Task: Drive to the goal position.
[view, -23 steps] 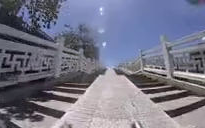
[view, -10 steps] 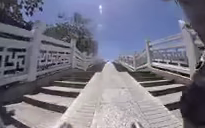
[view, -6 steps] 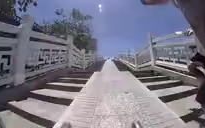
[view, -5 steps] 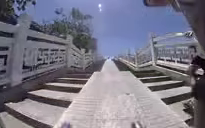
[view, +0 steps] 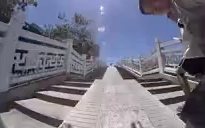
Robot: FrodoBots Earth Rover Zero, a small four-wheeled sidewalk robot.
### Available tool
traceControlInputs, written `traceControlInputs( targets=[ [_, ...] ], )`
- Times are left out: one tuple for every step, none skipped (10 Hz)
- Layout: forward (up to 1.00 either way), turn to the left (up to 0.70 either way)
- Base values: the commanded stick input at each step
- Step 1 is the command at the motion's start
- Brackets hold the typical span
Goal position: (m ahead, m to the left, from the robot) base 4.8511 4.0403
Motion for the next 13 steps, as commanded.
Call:
traceControlInputs(
  targets=[
    [0.7,0.0],
    [0.7,-0.12],
    [0.7,-0.14],
    [0.7,-0.14],
    [0.7,-0.14],
    [0.7,-0.14],
    [0.7,-0.14],
    [0.7,-0.14],
    [0.7,-0.12],
    [0.7,-0.01],
    [0.69,0.0],
    [0.23,0.0],
    [0.0,0.0]
  ],
)
